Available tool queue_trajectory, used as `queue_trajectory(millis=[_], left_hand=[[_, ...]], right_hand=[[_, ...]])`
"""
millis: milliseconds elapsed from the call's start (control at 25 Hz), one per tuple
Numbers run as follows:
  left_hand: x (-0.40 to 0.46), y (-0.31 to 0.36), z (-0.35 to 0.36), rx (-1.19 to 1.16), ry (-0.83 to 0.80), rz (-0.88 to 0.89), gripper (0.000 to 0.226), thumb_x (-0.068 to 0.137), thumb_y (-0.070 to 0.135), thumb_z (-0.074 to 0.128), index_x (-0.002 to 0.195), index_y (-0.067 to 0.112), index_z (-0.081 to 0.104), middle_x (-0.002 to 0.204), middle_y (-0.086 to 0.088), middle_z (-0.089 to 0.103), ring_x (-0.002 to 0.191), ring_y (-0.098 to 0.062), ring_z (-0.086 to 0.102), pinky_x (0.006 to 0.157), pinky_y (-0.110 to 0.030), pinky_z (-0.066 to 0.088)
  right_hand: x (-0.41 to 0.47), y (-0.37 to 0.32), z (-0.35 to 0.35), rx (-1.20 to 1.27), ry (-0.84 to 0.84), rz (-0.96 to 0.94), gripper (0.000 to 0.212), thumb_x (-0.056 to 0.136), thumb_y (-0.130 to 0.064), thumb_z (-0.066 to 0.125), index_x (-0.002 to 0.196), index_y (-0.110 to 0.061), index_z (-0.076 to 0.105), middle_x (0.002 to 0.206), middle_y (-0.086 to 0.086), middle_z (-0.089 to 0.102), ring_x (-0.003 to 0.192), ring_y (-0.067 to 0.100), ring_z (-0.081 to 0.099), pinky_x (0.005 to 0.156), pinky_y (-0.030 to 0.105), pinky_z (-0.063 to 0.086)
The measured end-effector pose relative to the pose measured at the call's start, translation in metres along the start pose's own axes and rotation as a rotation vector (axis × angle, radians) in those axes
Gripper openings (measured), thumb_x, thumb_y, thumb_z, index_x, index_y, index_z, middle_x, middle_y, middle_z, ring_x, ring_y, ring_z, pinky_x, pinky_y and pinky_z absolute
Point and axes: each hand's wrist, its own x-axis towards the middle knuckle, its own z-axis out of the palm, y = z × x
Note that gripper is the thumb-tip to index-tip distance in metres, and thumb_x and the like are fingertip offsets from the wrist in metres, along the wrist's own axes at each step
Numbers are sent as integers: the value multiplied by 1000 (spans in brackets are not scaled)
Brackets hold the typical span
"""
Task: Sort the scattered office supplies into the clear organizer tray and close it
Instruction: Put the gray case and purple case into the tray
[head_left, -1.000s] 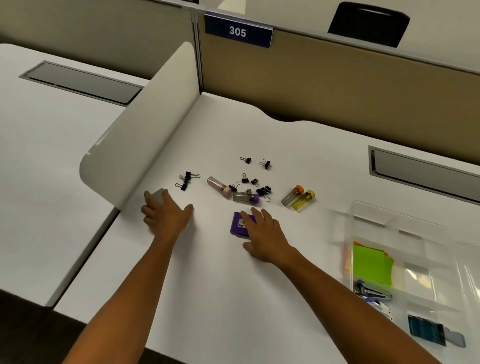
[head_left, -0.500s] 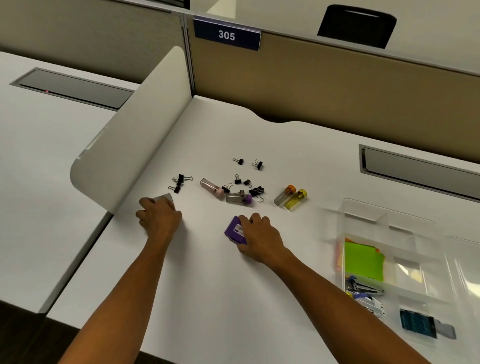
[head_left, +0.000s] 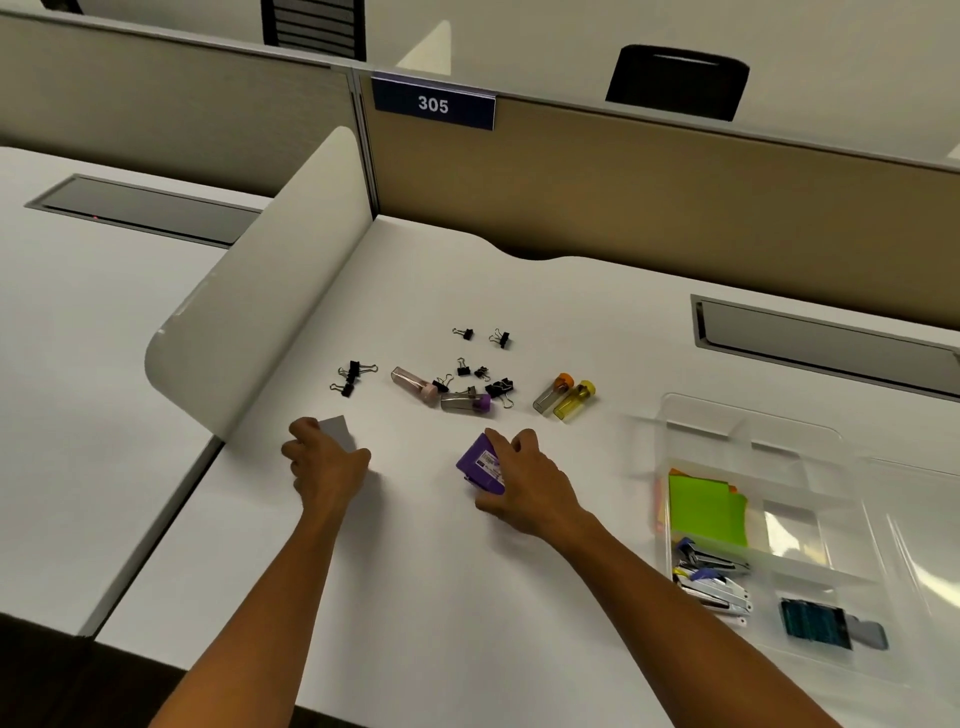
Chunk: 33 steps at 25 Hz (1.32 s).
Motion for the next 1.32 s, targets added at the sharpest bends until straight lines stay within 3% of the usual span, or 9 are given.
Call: queue_trajectory(millis=[240, 360, 440, 560, 640, 840, 1040, 1200, 1320], left_hand=[[-49, 10, 1, -196, 14, 130, 73, 65, 11, 73, 120, 24, 27, 126, -9, 36, 95, -33, 51, 76, -44, 51], [-76, 24, 3, -244, -22, 171, 73, 66, 10, 72, 119, 28, 26, 125, -5, 34, 98, -33, 53, 74, -44, 54], [-93, 34, 7, -269, -71, 202, 74, 66, 8, 73, 119, 31, 25, 124, -3, 34, 98, -32, 54, 67, -41, 56], [-113, 46, 16, -357, -184, 221, 82, 70, 5, 78, 123, 35, 24, 125, -7, 40, 93, -27, 59, 50, -18, 50], [-127, 52, 22, -383, -242, 219, 86, 76, 7, 78, 132, 35, 19, 126, -10, 46, 96, -24, 59, 53, -13, 48], [-160, 63, 42, -398, -346, 148, 75, 86, 5, 65, 139, 33, 21, 128, -10, 53, 104, -25, 57, 69, -24, 48], [-190, 75, 66, -534, -369, 155, 51, 81, 12, 74, 129, 15, 56, 117, -6, 67, 105, -24, 64, 88, -36, 53], [-209, 90, 85, -653, -444, 133, 35, 87, 12, 69, 120, 20, 63, 112, -4, 70, 104, -23, 65, 83, -37, 55], [-222, 101, 98, -642, -521, 159, 30, 95, 12, 58, 121, 26, 60, 112, -4, 68, 103, -23, 64, 75, -37, 56]], right_hand=[[-28, 1, -14, 702, -57, 81, 74, 81, -44, 67, 144, -28, 33, 125, 1, 42, 103, 14, 51, 74, 21, 48], [-47, 8, -26, 1359, -161, 185, 53, 85, -46, 56, 132, -20, 52, 99, 7, 51, 67, 13, 46, 58, 25, 38], [-61, 19, -31, 1583, -189, 211, 46, 92, -46, 54, 126, -15, 58, 101, 14, 56, 66, 17, 50, 60, 30, 42], [-77, 32, -36, 1555, -234, 175, 44, 93, -51, 51, 122, -20, 62, 107, 18, 64, 72, 23, 57, 64, 36, 50], [-87, 41, -39, 1505, -234, 159, 44, 94, -56, 48, 122, -24, 61, 108, 17, 67, 75, 25, 61, 67, 38, 53], [-112, 74, -48, 1332, -125, 134, 40, 94, -40, 58, 127, -19, 51, 117, 14, 62, 81, 24, 71, 65, 33, 56], [-134, 121, -66, 1232, 70, 101, 20, 90, -21, 68, 110, -20, 65, 102, 11, 72, 82, 26, 74, 62, 29, 56], [-146, 166, -89, 1173, 283, 173, 28, 90, -23, 67, 116, -14, 60, 92, 8, 75, 69, 25, 72, 54, 29, 53], [-155, 209, -108, 1088, 467, 268, 25, 98, -23, 53, 120, -12, 57, 93, 9, 73, 68, 25, 72, 58, 30, 56]])
